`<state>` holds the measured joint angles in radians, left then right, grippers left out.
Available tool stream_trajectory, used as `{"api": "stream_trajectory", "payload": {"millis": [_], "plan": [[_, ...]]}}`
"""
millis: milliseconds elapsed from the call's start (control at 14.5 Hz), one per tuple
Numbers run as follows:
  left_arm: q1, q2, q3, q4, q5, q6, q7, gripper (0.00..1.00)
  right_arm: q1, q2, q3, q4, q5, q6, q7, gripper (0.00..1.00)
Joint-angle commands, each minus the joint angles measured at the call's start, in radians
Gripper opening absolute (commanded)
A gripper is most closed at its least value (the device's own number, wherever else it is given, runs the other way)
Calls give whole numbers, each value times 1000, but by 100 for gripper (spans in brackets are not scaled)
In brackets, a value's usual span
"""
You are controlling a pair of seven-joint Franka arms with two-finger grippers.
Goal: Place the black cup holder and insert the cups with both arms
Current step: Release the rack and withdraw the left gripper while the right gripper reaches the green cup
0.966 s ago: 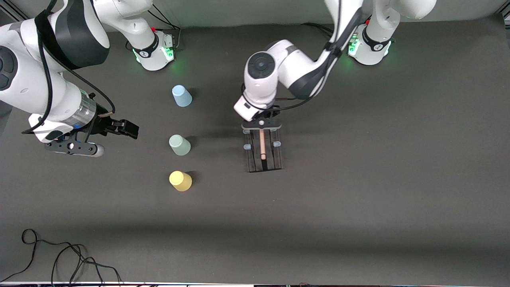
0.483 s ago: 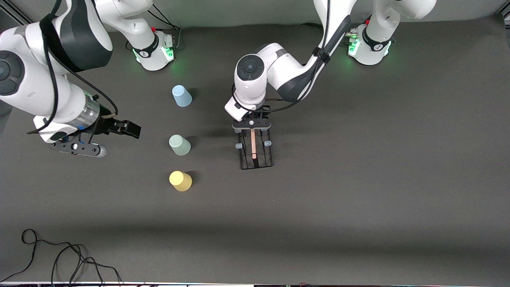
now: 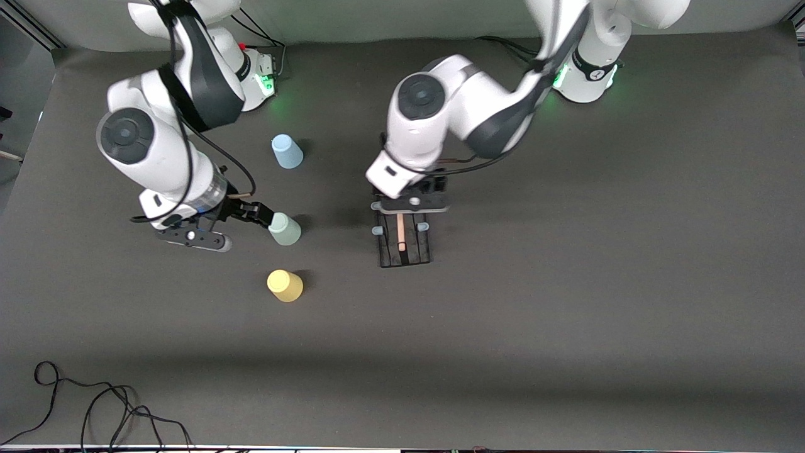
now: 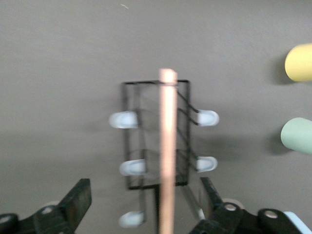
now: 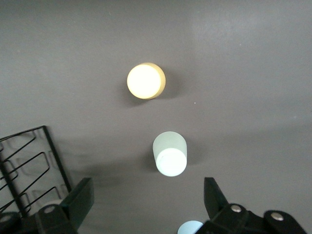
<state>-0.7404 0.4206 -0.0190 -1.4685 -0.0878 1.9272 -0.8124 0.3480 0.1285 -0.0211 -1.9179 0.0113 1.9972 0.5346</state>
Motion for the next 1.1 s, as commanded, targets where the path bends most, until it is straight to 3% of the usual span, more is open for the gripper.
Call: {"api": "stream_trajectory", "payload": {"millis": [0,138,483,759,1034], "plan": [[84,-85,2,5,48,-169,53,100,3,-59,-8,-195,9,157,19,100],[152,-112,33,-10,160,-201,120,100,3,-58,-8,-285,9,266,19,100],[435,-262,33,-131,157,-218,442,100,2,3,-8,-346,9,377,16,100],[651,-328,34,-147,134,-313,746,100,3,54,-8,-425,9,529,18,100],[713,-442,37,-260,129,-307,817,100,26,86,-8,-434,10,561,22,100]]}}
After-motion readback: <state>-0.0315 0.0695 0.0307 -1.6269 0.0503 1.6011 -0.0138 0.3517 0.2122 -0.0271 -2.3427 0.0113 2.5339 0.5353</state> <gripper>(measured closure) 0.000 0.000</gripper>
